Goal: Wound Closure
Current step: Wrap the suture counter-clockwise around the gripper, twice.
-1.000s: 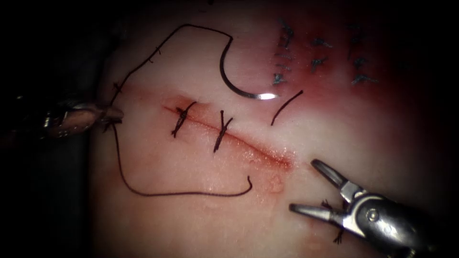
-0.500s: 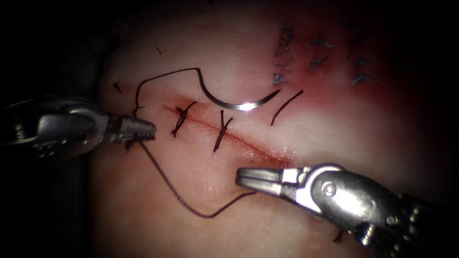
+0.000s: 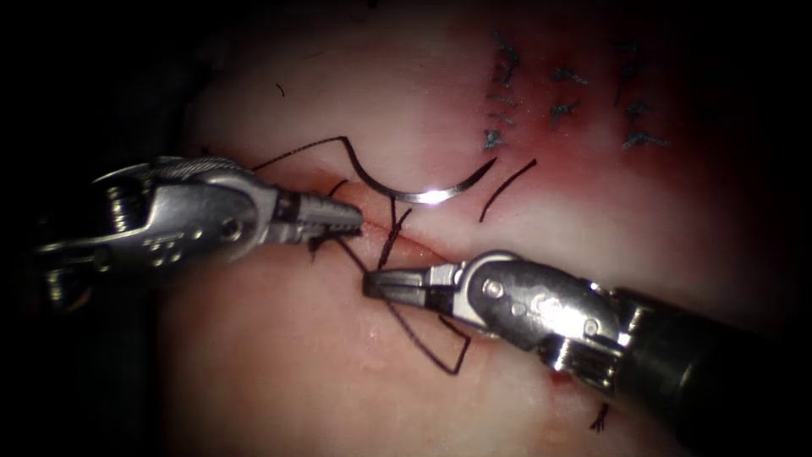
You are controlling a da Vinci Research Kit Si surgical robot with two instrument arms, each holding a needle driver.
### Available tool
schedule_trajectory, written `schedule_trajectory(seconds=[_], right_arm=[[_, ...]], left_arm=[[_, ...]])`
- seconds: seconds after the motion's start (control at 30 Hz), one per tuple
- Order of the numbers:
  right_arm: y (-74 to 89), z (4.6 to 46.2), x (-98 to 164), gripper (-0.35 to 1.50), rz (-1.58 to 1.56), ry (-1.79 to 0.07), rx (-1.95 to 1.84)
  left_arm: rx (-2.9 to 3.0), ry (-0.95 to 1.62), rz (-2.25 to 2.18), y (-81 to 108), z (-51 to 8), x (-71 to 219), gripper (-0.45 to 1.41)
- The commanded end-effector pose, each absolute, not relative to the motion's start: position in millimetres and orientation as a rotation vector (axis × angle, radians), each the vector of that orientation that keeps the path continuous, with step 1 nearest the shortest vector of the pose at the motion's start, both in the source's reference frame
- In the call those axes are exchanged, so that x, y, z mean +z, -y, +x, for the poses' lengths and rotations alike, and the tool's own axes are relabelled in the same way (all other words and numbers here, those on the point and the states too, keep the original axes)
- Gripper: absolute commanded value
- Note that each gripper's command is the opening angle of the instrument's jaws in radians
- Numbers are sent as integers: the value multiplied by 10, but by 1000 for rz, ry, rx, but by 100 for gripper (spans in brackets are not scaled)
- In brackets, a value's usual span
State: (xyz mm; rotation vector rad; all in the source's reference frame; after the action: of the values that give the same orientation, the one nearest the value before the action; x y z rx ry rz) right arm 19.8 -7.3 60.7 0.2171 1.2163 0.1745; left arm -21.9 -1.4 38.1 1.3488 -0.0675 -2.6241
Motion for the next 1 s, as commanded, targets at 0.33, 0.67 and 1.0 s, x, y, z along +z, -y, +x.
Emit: schedule_trajectory(seconds=[0.33,0.67,1.0], right_arm=[[75,205,590,-35,238,-1526,270],[65,216,591,-35,159,-1697,466],[56,206,569,-35,36,-1748,776]], left_arm=[[-2673,107,1394,-1,-237,434,-35],[-2733,144,1423,26,-247,461,-35],[-2746,190,1478,51,-243,477,-35]])
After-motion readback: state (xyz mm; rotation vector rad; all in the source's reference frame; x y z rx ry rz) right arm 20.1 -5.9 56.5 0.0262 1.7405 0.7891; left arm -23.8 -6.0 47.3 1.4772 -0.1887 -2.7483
